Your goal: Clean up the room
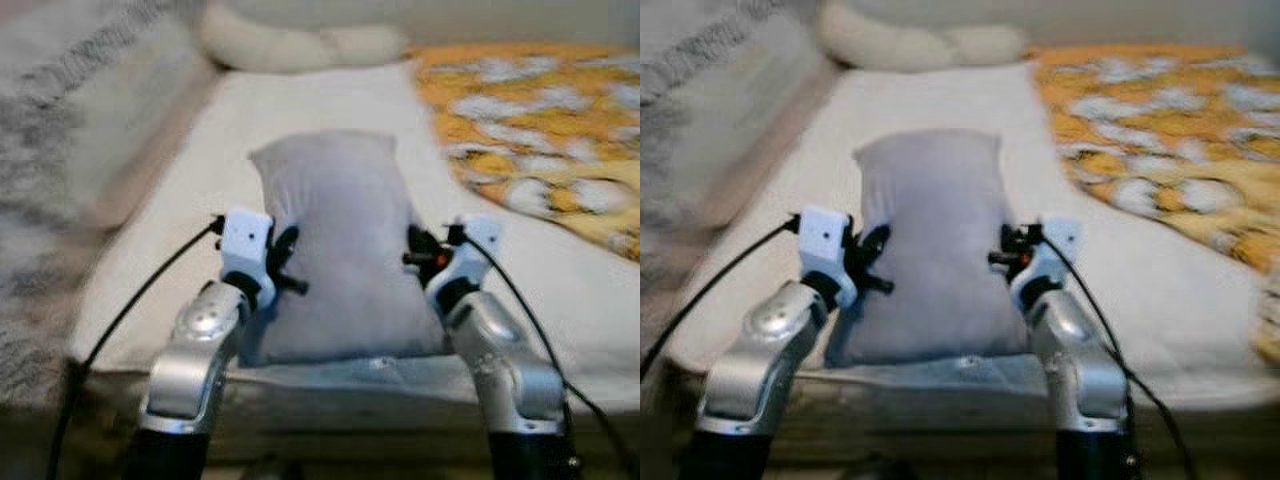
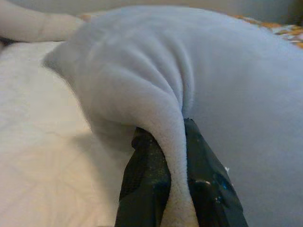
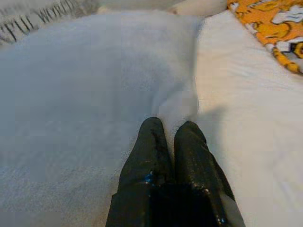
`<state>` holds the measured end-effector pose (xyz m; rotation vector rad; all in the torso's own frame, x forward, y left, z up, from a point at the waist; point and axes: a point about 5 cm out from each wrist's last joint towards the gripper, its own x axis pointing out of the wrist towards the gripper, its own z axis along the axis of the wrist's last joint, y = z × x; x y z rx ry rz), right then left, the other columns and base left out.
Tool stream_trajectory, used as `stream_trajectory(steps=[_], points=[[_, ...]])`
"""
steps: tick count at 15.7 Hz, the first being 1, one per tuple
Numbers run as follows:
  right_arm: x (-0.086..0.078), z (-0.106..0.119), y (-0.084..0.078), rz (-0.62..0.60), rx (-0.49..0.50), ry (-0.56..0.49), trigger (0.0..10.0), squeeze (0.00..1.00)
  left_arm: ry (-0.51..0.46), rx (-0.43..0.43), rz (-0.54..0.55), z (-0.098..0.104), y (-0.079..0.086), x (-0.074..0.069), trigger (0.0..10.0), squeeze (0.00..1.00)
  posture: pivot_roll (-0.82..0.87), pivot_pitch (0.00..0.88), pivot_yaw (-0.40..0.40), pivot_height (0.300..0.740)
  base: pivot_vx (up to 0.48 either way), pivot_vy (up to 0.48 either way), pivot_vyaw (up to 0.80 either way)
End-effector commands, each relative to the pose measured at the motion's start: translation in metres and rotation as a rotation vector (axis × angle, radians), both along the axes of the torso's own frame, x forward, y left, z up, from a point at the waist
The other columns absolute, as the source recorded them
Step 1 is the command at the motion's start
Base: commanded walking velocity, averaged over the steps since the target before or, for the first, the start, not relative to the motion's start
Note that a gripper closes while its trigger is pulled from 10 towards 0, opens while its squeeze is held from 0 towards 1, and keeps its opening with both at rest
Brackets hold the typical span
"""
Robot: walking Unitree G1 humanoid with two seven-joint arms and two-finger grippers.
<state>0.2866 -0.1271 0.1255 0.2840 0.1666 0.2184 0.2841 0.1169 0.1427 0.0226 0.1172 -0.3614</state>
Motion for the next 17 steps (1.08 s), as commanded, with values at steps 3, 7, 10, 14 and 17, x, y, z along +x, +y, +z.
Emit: stream_trajectory(steps=[3,7,10,14,17], points=[[0.0033,0.0091,-0.0011,-0.001,-0.026,-0.042,10.0,0.0,-0.035,0.004,0.029,0.0082,0.0042,0.0016,10.0,0.0,0.04,0.0,0.041,0.74,0.0,0.364,0.0],[0.0033,0.0088,-0.0039,-0.03,-0.063,-0.046,10.0,0.0,-0.033,0.014,0.032,0.0077,0.0046,0.0007,10.0,0.0,0.04,0.0,0.044,0.74,0.0,0.366,0.0],[0.0021,0.0078,-0.0044,-0.011,-0.051,-0.046,10.0,0.0,-0.027,0.018,0.042,0.0068,0.0058,0.0004,10.0,0.0,0.04,0.0,0.037,0.74,0.0,0.363,0.0],[0.0023,0.0062,-0.0024,0.001,-0.041,-0.038,10.0,0.0,-0.025,0.017,0.059,0.0071,0.0075,-0.0007,10.0,0.0,0.05,0.0,0.027,0.74,0.0,0.362,0.0],[0.0016,0.0041,-0.0024,-0.004,-0.032,-0.029,10.0,0.0,-0.028,0.003,0.058,0.0087,0.0066,-0.0031,10.0,0.0,0.05,0.0,0.029,0.74,0.0,0.119,0.0]])
